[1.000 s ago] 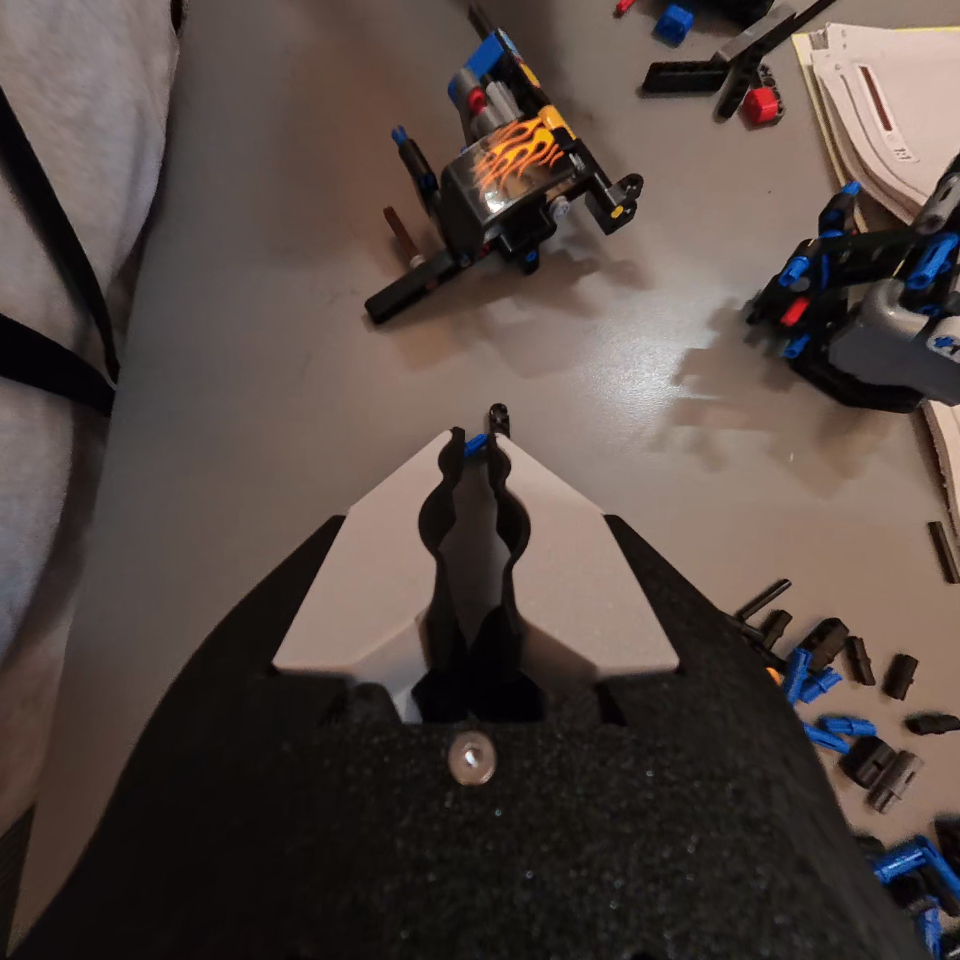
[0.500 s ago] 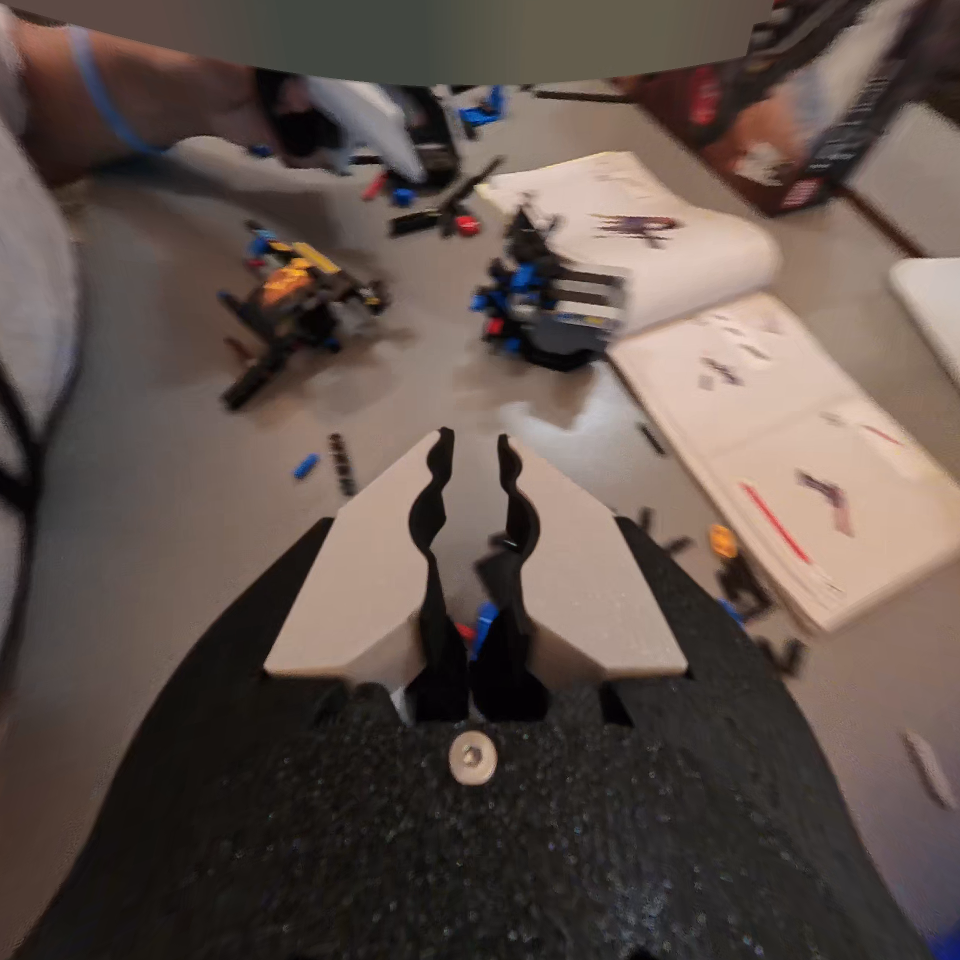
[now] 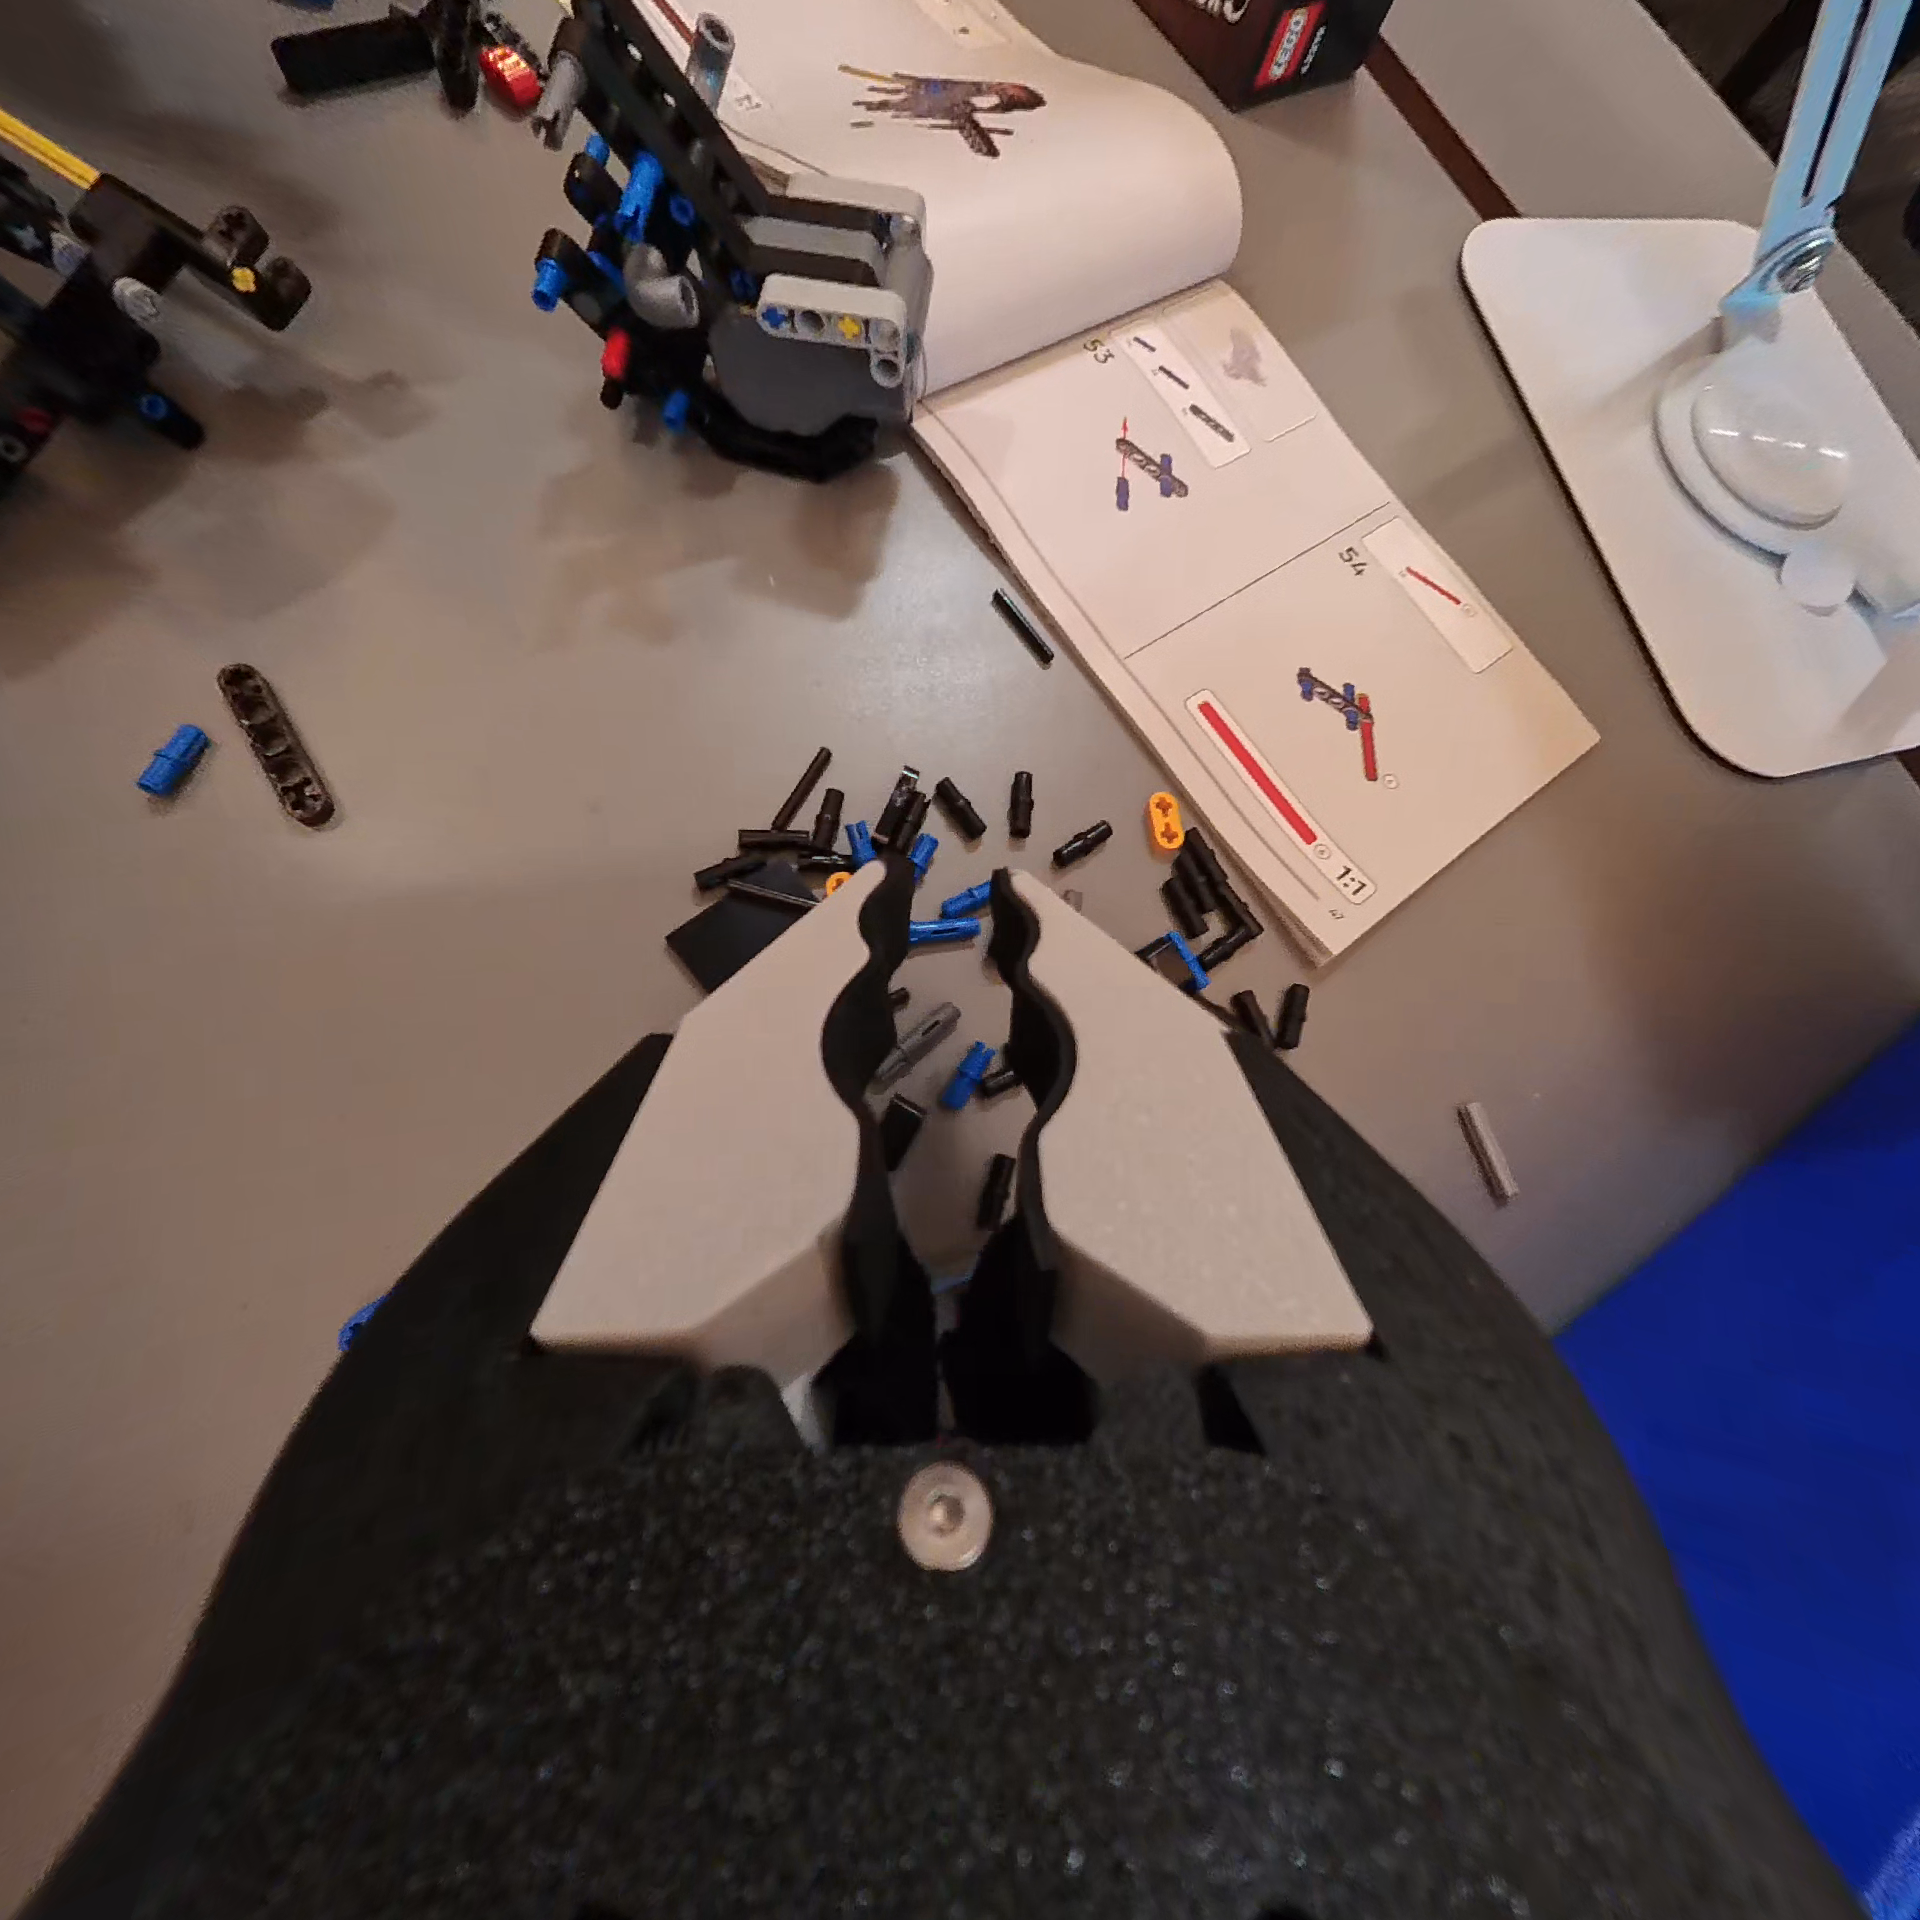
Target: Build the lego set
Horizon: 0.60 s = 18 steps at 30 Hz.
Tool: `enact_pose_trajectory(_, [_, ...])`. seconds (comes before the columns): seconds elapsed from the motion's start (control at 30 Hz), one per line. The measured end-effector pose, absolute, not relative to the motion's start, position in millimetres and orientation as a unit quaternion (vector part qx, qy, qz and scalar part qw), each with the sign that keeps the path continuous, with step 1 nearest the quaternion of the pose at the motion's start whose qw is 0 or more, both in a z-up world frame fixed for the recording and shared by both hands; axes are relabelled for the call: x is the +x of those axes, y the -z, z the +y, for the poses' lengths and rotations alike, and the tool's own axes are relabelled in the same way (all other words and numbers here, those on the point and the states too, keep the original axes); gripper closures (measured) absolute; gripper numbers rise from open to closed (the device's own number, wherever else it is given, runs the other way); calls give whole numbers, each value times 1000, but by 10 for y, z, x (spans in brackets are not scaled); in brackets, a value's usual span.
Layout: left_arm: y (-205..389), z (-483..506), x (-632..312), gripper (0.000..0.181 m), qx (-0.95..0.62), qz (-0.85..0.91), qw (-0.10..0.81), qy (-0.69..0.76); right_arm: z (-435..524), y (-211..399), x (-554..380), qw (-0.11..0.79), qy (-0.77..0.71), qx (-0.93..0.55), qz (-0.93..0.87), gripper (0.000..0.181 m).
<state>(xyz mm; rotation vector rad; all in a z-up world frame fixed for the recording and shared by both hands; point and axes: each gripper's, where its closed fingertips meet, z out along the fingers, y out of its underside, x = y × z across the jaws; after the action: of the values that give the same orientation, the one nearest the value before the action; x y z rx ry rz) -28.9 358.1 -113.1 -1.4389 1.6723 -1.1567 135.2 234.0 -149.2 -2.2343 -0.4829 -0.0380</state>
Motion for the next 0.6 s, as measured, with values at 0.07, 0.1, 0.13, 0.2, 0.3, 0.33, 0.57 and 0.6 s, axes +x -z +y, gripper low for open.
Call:
enact_pose_trajectory(0.07, [1125, 3582, -291, 159, -547, 635, 319, 442, 2350, 1523, 1314, 413, 6, -890, -194, 167])
enact_pose_trajectory(0.1, [1124, 3584, -291, 159, -548, 635, 319, 442, 2353, 1545, 1296, 410, 1, -891, -195, 167])
enact_pose_trajectory(0.13, [1124, 3587, -292, 159, -548, 635, 319, 441, 2356, 1568, 1287, 406, -1, -893, -196, 167])
enact_pose_trajectory(0.2, [1125, 3590, -294, 159, -548, 635, 318, 441, 2364, 1610, 1277, 401, -3, -895, -197, 167])
enact_pose_trajectory(0.3, [1123, 3589, -296, 159, -548, 636, 318, 441, 2378, 1636, 1238, 398, -19, -896, -195, 167])
enact_pose_trajectory(0.33, [1119, 3587, -297, 159, -548, 636, 319, 441, 2387, 1634, 1217, 400, -27, -896, -193, 167])
enact_pose_trajectory(0.57, [1136, 3589, -296, 159, -549, 636, 315, 442, 2400, 1705, 1221, 387, -31, -902, -192, 168])
enact_pose_trajectory(0.6, [1139, 3589, -296, 159, -550, 636, 314, 441, 2402, 1713, 1214, 385, -39, -902, -190, 168])
